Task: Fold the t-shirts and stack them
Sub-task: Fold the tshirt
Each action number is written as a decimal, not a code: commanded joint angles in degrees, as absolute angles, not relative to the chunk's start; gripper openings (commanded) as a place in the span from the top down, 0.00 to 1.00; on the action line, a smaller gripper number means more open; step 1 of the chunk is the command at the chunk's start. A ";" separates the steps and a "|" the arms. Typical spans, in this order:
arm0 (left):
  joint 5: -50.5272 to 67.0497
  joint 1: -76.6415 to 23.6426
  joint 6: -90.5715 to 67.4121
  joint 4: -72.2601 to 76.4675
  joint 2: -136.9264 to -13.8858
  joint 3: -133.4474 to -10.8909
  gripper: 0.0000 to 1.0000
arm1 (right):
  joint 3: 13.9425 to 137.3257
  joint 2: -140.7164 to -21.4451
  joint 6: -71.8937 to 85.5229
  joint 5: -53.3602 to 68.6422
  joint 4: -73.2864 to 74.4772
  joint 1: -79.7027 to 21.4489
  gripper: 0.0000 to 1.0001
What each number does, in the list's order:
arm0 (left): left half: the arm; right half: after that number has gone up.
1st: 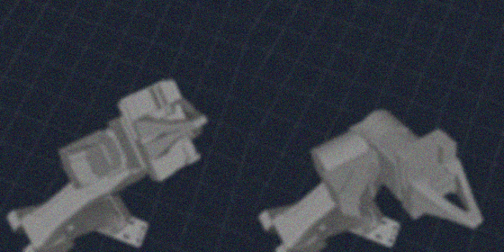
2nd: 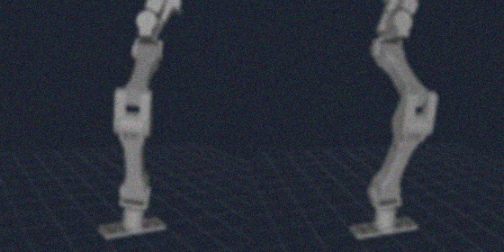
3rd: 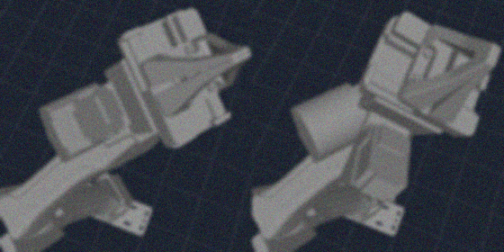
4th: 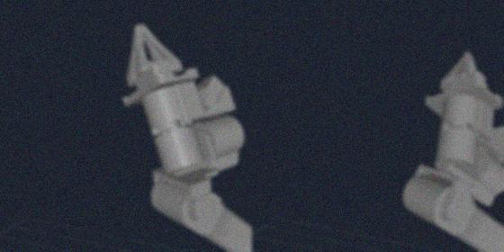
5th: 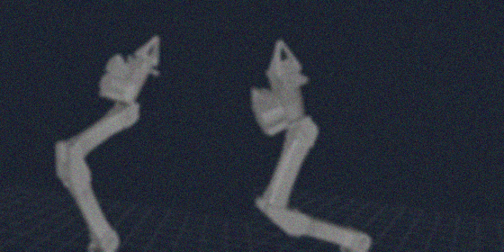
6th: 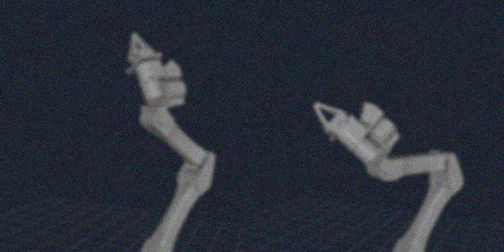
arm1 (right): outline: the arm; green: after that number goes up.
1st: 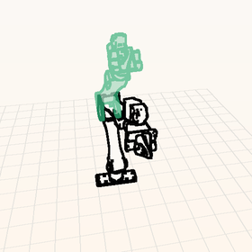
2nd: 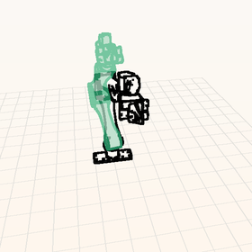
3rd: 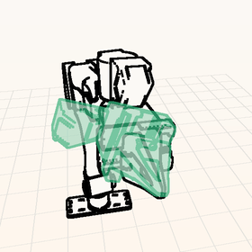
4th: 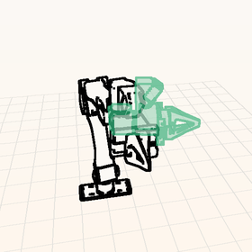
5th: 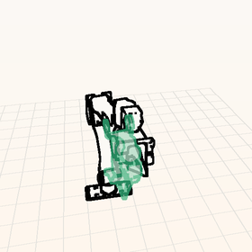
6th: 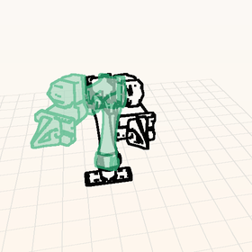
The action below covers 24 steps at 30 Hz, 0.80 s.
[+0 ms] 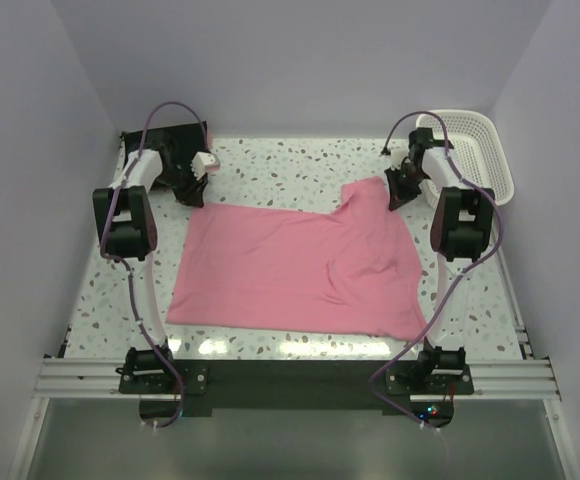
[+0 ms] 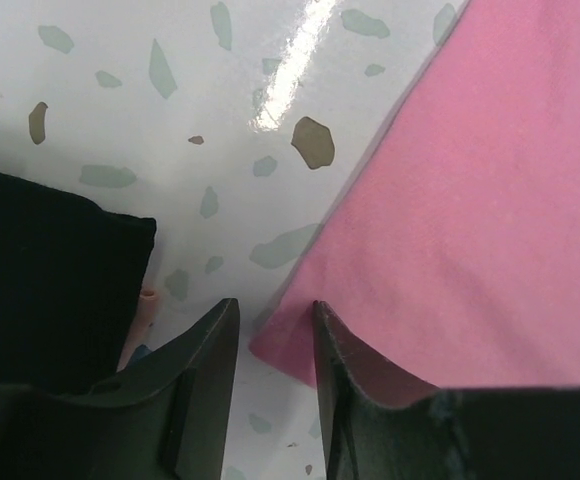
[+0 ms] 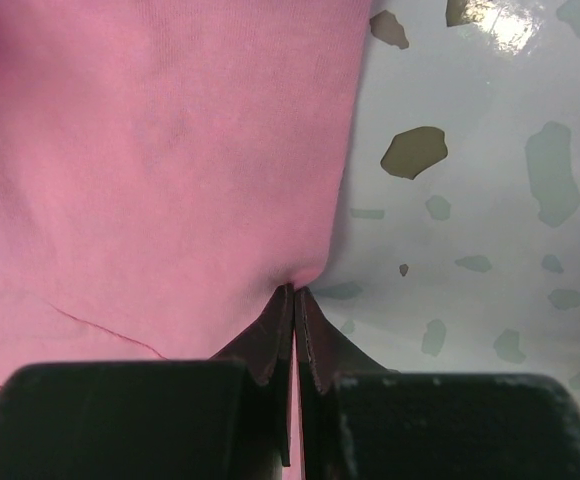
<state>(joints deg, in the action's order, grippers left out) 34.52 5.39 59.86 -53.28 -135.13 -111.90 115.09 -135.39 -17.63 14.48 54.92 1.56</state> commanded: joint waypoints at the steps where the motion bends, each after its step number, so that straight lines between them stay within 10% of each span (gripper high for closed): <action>1: 34.89 5.98 62.40 -56.34 -136.76 -113.64 0.63 | 116.72 -133.07 -18.37 14.24 56.16 1.76 1.00; 7: 36.56 5.89 62.49 -57.22 -136.15 -114.52 0.99 | 118.73 -133.68 -18.28 14.15 56.16 1.76 1.00; 24: 41.75 8.88 61.52 -52.12 -125.78 -109.95 1.00 | 114.88 -124.98 -20.39 17.05 57.74 2.64 1.00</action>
<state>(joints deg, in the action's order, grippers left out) 39.03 7.81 60.62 -53.87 -130.63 -110.52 115.46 -131.28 -19.20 16.01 57.06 2.02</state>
